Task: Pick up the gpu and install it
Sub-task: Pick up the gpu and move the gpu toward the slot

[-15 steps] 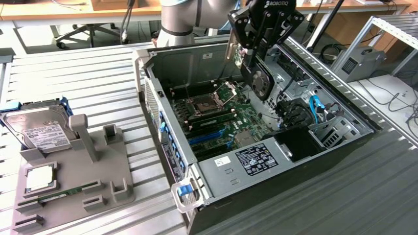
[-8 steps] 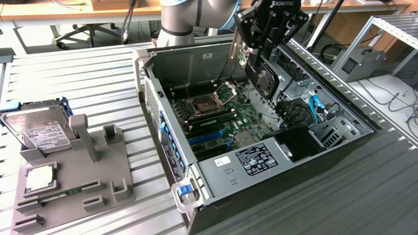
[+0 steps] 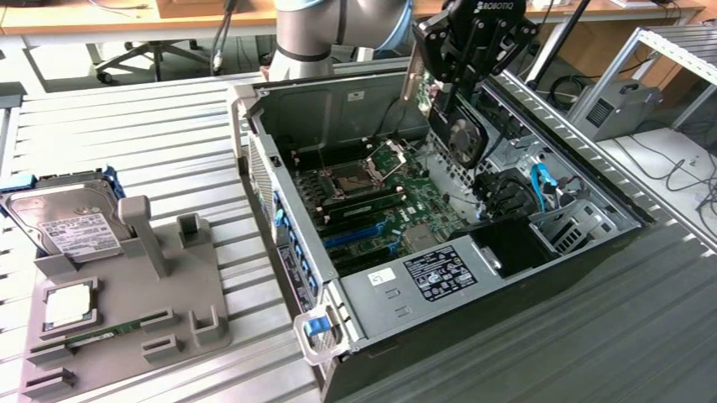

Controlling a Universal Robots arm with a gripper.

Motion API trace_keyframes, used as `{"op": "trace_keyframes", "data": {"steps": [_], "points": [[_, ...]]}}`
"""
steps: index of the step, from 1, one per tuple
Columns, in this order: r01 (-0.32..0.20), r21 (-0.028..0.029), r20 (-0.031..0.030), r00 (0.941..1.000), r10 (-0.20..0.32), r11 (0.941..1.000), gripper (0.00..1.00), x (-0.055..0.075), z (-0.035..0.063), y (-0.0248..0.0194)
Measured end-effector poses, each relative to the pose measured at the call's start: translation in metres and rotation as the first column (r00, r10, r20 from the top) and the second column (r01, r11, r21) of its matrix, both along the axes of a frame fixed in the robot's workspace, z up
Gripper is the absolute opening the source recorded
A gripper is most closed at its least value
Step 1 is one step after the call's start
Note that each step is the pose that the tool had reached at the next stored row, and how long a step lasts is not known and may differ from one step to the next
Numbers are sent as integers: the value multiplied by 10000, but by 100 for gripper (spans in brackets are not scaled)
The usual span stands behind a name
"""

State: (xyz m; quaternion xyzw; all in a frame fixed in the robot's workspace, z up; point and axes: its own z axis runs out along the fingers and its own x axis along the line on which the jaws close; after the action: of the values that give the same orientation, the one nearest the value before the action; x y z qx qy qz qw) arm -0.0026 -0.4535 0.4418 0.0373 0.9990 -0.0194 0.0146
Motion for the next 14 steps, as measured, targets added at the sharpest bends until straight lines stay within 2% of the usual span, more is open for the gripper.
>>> {"op": "trace_keyframes", "data": {"steps": [14], "points": [[0, -52, 0, 10000, 0, 10000, 26, 222, -4, 1]]}}
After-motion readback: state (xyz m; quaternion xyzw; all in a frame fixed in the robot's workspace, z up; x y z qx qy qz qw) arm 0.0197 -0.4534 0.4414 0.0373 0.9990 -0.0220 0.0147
